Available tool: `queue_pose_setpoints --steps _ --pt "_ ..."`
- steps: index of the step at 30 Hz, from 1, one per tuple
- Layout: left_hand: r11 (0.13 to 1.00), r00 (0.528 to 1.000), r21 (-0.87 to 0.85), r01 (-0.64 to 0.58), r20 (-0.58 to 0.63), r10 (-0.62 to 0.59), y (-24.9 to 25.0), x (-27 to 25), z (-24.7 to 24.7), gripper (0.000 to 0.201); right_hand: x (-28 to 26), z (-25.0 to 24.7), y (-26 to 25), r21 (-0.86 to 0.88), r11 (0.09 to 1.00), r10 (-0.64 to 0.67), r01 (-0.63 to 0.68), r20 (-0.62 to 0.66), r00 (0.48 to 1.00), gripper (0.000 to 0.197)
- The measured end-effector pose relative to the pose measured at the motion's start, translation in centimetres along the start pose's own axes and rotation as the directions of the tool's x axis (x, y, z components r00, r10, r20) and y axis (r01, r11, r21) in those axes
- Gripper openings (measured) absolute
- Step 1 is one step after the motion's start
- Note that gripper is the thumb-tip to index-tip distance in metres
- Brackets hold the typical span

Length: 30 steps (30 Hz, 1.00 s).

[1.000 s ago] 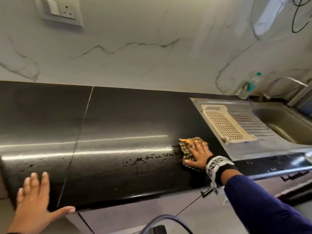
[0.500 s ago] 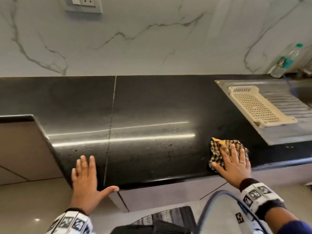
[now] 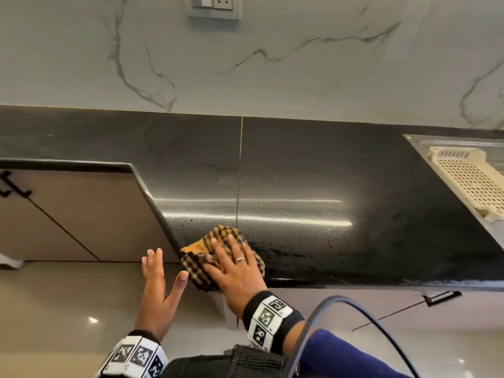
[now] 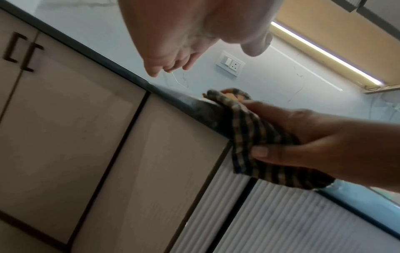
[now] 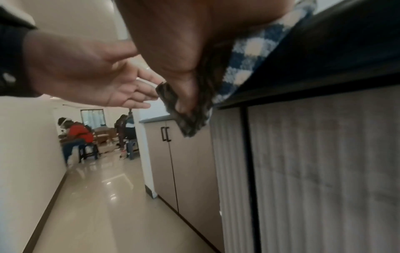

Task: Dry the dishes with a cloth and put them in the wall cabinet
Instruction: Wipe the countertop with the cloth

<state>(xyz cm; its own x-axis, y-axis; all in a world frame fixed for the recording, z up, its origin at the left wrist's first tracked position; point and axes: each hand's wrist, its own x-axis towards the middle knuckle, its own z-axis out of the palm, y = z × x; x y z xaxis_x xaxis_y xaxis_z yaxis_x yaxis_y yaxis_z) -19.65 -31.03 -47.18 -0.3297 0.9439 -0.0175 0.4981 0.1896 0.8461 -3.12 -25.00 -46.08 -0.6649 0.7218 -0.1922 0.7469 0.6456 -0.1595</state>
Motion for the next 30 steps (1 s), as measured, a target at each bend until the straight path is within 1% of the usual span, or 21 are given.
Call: queue_pose_setpoints --steps 2,3,4,6,7,8,9,10,11,12,13,14,15,16,18,21,23,24,26,28,30 --pt "0.999 1.0 -0.033 0.011 -0.022 -0.012 -0.3 -0.4 -0.3 0.136 0.1 -0.3 -1.1 0.02 0.998 -0.052 0.051 0.035 0.998 0.051" --pt "0.998 0.999 -0.054 0.008 -0.031 -0.01 -0.2 -0.5 -0.3 0.134 0.1 -0.3 -1.3 0.051 0.996 -0.073 0.072 0.008 0.997 0.05" --pt "0.997 0.999 -0.08 -0.003 -0.044 0.0 0.0 -0.5 -0.3 0.132 0.1 -0.2 -1.4 0.128 0.987 -0.091 0.098 -0.062 0.994 0.047" --pt "0.988 0.997 -0.148 -0.039 -0.071 0.028 0.9 -0.1 -0.2 0.129 -0.1 -0.3 -1.7 0.382 0.913 -0.05 0.143 -0.244 0.968 0.05" --pt "0.981 0.996 -0.186 -0.058 -0.083 0.043 1.5 0.1 -0.1 0.128 -0.5 -0.7 -1.6 0.573 0.805 -0.004 0.153 -0.253 0.967 0.052" --pt "0.972 0.994 -0.222 -0.077 -0.091 0.058 2.2 0.4 0.0 0.127 -0.9 -1.1 -1.5 0.771 0.619 0.066 0.151 -0.243 0.968 0.049" --pt "0.963 0.993 -0.252 -0.095 -0.095 0.073 3.0 0.7 0.2 0.125 -1.4 -1.8 -1.4 0.911 0.388 0.136 0.143 -0.21 0.968 0.045" --pt "0.952 0.992 -0.286 -0.112 -0.09 0.09 3.9 0.8 0.5 0.124 -2.2 -2.5 -1.0 0.982 0.129 0.197 0.141 -0.165 0.966 0.04" --pt "0.939 0.993 -0.324 -0.117 -0.068 0.101 5.0 0.8 0.9 0.124 -3.0 -2.8 -0.3 0.984 -0.123 0.238 0.13 -0.098 0.966 0.037" --pt "0.926 0.994 -0.363 -0.107 -0.029 0.103 6.1 0.7 1.4 0.124 -3.7 -2.9 0.6 0.94 -0.319 0.26 0.118 -0.033 0.965 0.034" --pt "0.913 0.995 -0.398 -0.086 0.02 0.102 7.1 0.6 2.0 0.123 -4.5 -3.0 1.4 0.88 -0.465 0.256 0.095 0.031 0.966 0.033" --pt "0.902 0.992 -0.427 -0.059 0.076 0.101 8.0 0.4 2.7 0.12 -5.3 -3.2 2.4 0.819 -0.569 0.24 0.07 0.084 0.967 0.036" --pt "0.894 0.986 -0.448 -0.025 0.137 0.096 9.1 0.2 3.6 0.115 -6.3 -3.4 3.5 0.77 -0.635 0.225 0.06 0.11 0.968 0.044" --pt "0.887 0.977 -0.462 0.018 0.199 0.083 10.1 0.0 4.6 0.108 -7.2 -3.8 4.5 0.729 -0.682 0.204 0.055 0.117 0.972 0.054" --pt "0.863 0.954 -0.491 0.116 0.298 0.042 12.1 -0.2 7.0 0.089 -9.3 -4.7 6.8 0.673 -0.739 0.167 0.032 0.137 0.976 0.071" --pt "0.803 0.929 -0.539 0.255 0.367 -0.048 15.3 -0.5 11.3 0.053 -13.1 -5.9 10.6 0.653 -0.756 0.155 0.044 0.113 0.981 0.076" --pt "0.782 0.927 -0.558 0.278 0.371 -0.065 17.6 -0.6 14.3 0.046 -15.9 -6.6 13.3 0.641 -0.765 0.136 0.069 0.056 0.989 0.08" --pt "0.791 0.927 -0.552 0.262 0.373 -0.047 18.8 -0.6 15.7 0.046 -17.2 -6.9 14.7 0.648 -0.758 0.127 0.079 0.028 0.991 0.079" --pt "0.825 0.922 -0.534 0.184 0.386 0.043 21.7 -0.8 18.7 0.044 -20.0 -7.2 17.6 0.683 -0.722 0.138 0.107 -0.01 0.99 0.075" --pt "0.857 0.903 -0.51 0.069 0.397 0.164 24.6 -1.3 21.5 0.043 -22.3 -7.5 20.5 0.701 -0.698 0.199 0.145 -0.005 0.98 0.075" --pt "0.861 0.87 -0.508 -0.031 0.41 0.273 27.5 -1.9 23.7 0.042 -24.2 -7.7 23.5 0.712 -0.675 0.283 0.193 0.008 0.959 0.076"
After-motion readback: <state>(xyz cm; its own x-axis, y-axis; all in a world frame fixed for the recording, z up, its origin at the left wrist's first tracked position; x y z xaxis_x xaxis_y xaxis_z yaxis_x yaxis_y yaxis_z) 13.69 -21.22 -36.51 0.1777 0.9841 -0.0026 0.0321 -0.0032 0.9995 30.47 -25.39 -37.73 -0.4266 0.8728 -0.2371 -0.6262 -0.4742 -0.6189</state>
